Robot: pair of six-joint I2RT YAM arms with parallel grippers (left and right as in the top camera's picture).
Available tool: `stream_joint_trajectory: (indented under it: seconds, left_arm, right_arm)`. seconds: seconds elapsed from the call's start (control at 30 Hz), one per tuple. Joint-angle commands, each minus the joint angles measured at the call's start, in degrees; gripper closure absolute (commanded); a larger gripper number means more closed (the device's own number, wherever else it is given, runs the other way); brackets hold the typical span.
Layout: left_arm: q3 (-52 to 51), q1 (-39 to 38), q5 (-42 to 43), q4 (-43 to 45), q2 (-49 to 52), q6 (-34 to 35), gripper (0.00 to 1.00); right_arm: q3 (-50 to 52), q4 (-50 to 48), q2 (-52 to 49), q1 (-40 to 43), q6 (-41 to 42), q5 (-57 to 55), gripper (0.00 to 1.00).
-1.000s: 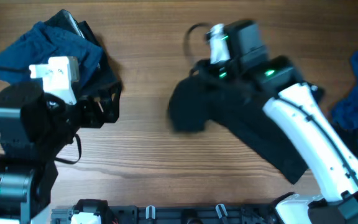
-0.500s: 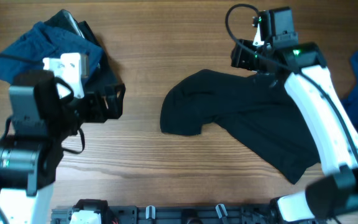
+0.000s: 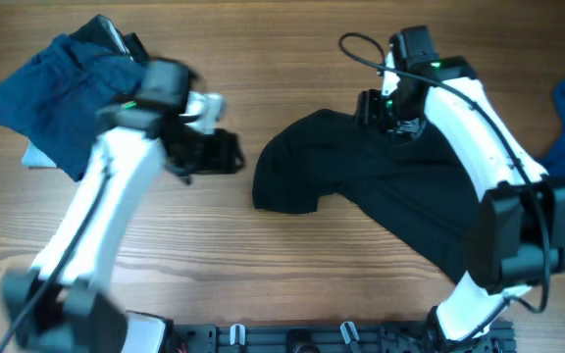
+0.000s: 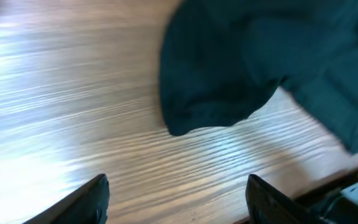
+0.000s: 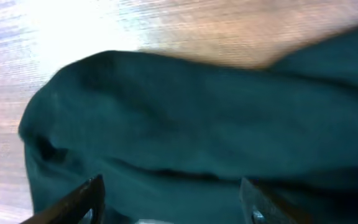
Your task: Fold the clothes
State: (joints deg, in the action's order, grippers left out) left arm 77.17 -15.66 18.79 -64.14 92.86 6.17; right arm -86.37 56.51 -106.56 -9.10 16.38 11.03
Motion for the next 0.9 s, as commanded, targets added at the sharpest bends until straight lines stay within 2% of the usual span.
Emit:
stream_joint_trajectory:
  seconds: [0.0,0.1,0.27,0.4,0.47,0.5,0.53,0.57,0.73,0.87]
  left_arm:
    - [0.3,-6.1,-3.4,2.3,9.1,0.6,0.2]
    - [0.3,-7.7,-3.3,4.0,15.6,3.6,0.17]
    - [0.3,-8.0,-2.5,4.2,22.4,4.8,0.2]
    - [0.3,-8.3,-2.1,4.7,24.2,4.8,0.36]
    - [0.3,-8.5,-2.1,5.9,24.2,4.8,0.46]
    - [0.3,-8.7,-2.1,6.6,24.2,4.8,0.55]
    - [0.3,-8.9,-2.1,7.0,24.2,4.8,0.78]
    - [0.3,-8.9,-2.1,7.1,24.2,4.8,0.96]
    - [1.4,-6.6,-2.1,6.0,22.9,4.8,0.96]
    - [3.5,0.0,-2.1,5.6,17.5,4.8,0.96]
  right_arm:
    - [-0.3,3.3,10.8,1.7,0.1,2.0,0.28]
    - [-0.3,7.0,19.1,1.9,0.3,2.6,0.24]
    - [-0.3,12.3,31.4,1.9,1.2,1.7,0.15]
    - [-0.3,16.5,35.5,1.9,3.8,-1.0,0.15]
    - [-0.3,19.1,36.3,1.9,5.9,-3.3,0.15]
    - [-0.2,20.1,36.3,1.9,7.0,-4.8,0.16]
    - [0.1,20.5,36.3,1.9,8.2,-6.3,0.17]
    - [0.8,20.3,36.3,1.9,8.4,-7.6,0.17]
    - [7.3,17.7,35.9,2.0,11.0,-9.9,0.13]
    - [16.1,16.8,34.0,2.0,13.6,-8.2,0.09]
